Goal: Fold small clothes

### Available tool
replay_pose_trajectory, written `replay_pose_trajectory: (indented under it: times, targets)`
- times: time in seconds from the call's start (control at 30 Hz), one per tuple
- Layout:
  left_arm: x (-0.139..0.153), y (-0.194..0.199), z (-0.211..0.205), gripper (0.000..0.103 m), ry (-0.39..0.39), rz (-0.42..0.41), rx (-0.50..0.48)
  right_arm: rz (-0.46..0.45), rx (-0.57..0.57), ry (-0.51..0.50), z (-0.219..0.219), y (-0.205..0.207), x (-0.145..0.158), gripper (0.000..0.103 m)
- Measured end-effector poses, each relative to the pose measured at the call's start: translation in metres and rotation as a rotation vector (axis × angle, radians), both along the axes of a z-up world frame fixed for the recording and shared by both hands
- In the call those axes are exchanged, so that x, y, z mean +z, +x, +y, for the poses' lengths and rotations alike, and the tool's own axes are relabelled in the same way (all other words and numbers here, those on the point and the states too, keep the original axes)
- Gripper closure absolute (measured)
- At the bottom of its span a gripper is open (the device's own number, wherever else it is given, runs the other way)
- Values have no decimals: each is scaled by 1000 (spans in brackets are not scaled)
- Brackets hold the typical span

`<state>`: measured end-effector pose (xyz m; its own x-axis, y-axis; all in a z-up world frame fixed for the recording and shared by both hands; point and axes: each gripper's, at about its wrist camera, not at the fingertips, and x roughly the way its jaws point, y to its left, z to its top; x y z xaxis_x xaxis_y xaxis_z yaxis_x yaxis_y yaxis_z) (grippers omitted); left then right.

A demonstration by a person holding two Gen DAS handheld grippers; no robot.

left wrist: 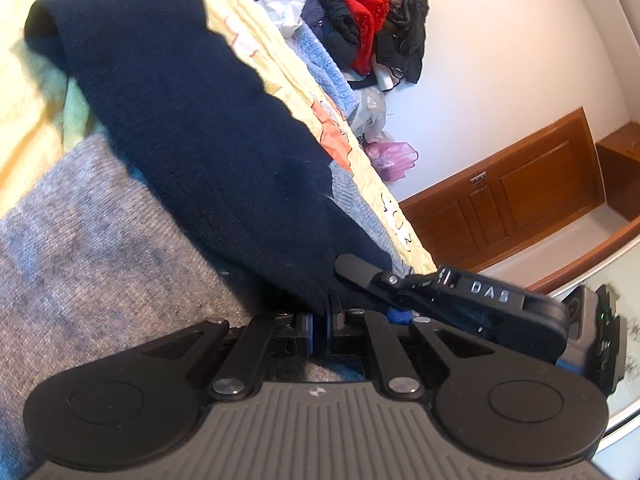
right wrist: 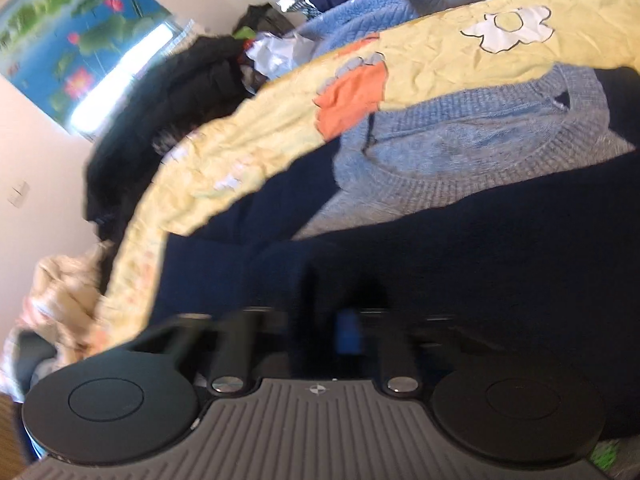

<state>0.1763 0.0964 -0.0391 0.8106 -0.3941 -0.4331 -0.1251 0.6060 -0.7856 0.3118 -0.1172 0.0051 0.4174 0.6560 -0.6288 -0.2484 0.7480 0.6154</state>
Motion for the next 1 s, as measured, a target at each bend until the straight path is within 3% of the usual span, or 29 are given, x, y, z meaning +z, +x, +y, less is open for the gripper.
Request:
replay_pose_trajectory:
  times: [0.1, 0.17, 0.23, 0.3, 0.53, 1.0]
  targets:
    - [14, -3, -15, 89, 128, -28, -19, -54, -29, -17, -9, -5, 9, 85]
    - [23, -11, -25, 73, 216, -71, -29, -87, -46, -9, -22, -5, 20, 85]
    - [32, -21, -35, 36, 304, -121, -11, -101, -64, -4, -43, -3, 31, 85]
    - [38, -28, -44, 25, 381, -156, 19, -105, -104, -26, -70, 3, 37, 85]
    - [40, -27, -46, 25, 416, -130, 15, -66, -229, -44, -149, 5, 31, 85]
    - [39, -21, -51, 25, 451, -103, 15, -69, -282, -118, -207, -7, 29, 85]
